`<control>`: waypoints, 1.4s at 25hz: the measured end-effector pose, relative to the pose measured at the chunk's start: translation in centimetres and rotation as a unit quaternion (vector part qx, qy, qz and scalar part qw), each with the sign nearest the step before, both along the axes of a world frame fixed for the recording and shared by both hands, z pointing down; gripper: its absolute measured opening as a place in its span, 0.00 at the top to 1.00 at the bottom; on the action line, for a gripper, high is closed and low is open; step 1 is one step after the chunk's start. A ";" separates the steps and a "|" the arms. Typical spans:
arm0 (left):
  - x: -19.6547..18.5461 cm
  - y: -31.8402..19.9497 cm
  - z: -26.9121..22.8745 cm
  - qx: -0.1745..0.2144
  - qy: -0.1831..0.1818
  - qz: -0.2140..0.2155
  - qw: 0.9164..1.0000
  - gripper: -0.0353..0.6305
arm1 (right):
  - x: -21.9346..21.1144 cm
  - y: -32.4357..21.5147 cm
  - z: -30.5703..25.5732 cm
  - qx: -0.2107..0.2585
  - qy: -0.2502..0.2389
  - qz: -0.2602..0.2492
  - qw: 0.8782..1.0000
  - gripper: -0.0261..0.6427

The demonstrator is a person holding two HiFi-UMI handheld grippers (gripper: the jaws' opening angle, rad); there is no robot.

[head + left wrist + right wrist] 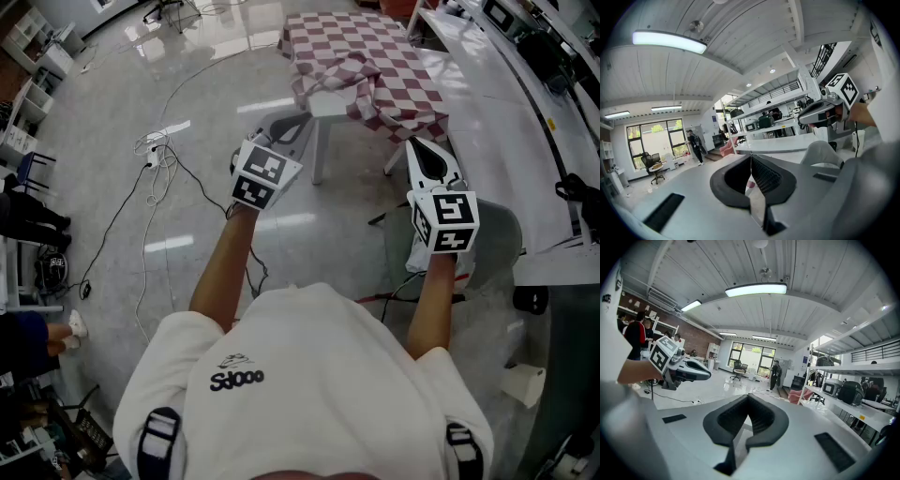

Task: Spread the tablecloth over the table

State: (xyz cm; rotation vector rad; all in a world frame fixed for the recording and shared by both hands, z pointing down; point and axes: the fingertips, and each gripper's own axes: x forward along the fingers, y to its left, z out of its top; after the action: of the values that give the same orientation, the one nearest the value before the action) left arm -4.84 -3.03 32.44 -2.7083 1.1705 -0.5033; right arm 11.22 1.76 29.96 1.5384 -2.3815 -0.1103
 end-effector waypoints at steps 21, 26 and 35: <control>2.1 -0.4 1.2 -0.006 -0.011 -0.039 0.999 0.90 | 4.6 -1.0 1.2 -0.001 -0.009 0.003 1.000 0.93; 2.4 -2.1 1.5 -0.006 -0.009 -0.040 0.999 0.90 | 5.0 -2.9 1.7 -0.008 -0.024 0.007 1.000 0.93; 1.1 -9.0 3.5 -0.011 -0.004 -0.039 0.999 0.90 | 4.1 -9.5 3.7 -0.017 -0.026 0.017 0.999 0.93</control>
State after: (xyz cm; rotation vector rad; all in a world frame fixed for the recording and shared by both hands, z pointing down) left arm -3.71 -11.98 35.92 -2.6854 1.2805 -0.5409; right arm 15.32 -7.77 33.70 1.5828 -2.3830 -0.0225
